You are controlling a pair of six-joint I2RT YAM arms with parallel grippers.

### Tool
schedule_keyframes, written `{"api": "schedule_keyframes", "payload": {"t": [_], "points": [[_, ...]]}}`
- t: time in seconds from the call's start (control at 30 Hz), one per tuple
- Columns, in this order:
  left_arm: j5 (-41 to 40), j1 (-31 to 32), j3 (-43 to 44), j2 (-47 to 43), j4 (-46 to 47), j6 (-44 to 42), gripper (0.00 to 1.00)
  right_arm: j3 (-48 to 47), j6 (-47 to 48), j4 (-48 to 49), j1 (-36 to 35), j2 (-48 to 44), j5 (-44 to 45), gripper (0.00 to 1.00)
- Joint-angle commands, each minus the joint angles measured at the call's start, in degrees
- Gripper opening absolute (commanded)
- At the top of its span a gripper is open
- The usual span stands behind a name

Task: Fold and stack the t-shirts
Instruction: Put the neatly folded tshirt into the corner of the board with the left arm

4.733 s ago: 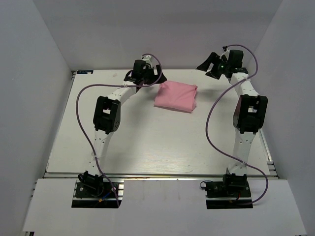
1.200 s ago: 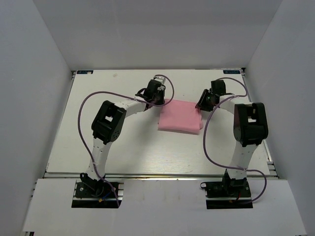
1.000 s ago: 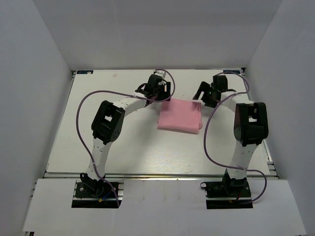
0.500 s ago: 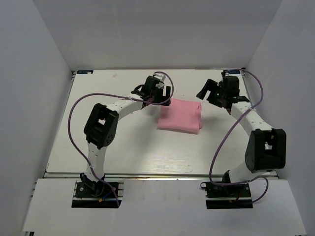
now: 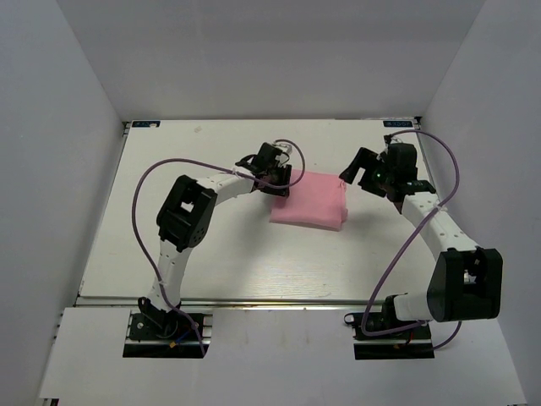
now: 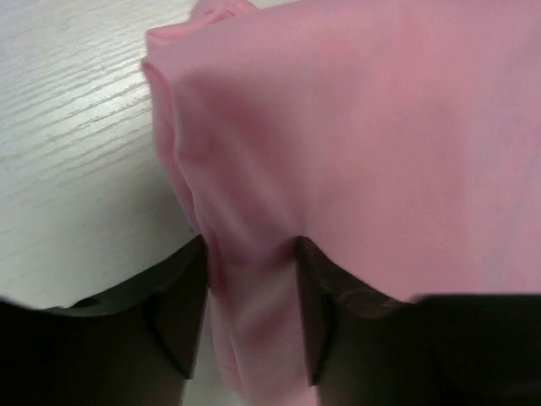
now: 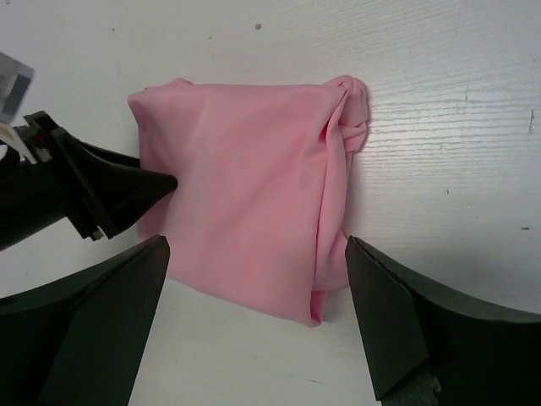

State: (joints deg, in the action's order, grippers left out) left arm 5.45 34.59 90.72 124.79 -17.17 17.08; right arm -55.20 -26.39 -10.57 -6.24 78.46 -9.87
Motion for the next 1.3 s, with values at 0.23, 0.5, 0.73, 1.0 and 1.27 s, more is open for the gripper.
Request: {"api": "schedule_keyframes", "payload": {"t": [0.23, 0.5, 0.73, 1.0, 1.27], "points": [[-8.58, 2.06, 6.22, 4.32, -9.35, -4.86, 0.0, 0.62, 1.78, 0.99, 0.26, -3.05, -2.0, 0.9], [-23.01, -2.59, -2.04, -9.56, -8.58, -12.06, 0.0, 0.62, 2.57, 1.16, 0.53, -3.05, -2.26, 0.9], [-29.1, -10.85, -4.5, -13.35, -6.31, -22.17, 0.0, 0.18, 3.36, 1.08, 0.88, -3.13, -1.04, 0.9], [-29.1, -24.37, 2.52, -9.94, -1.99, -31.73, 0.0, -2.37, 3.63, 1.16, 1.05, -0.41, 0.2, 0.9], [-32.1, -32.82, 18.6, 1.48, 0.21, -38.17, 0.0, -8.08, 3.36, 0.38, 1.32, 6.18, -3.13, 0.9]]}}
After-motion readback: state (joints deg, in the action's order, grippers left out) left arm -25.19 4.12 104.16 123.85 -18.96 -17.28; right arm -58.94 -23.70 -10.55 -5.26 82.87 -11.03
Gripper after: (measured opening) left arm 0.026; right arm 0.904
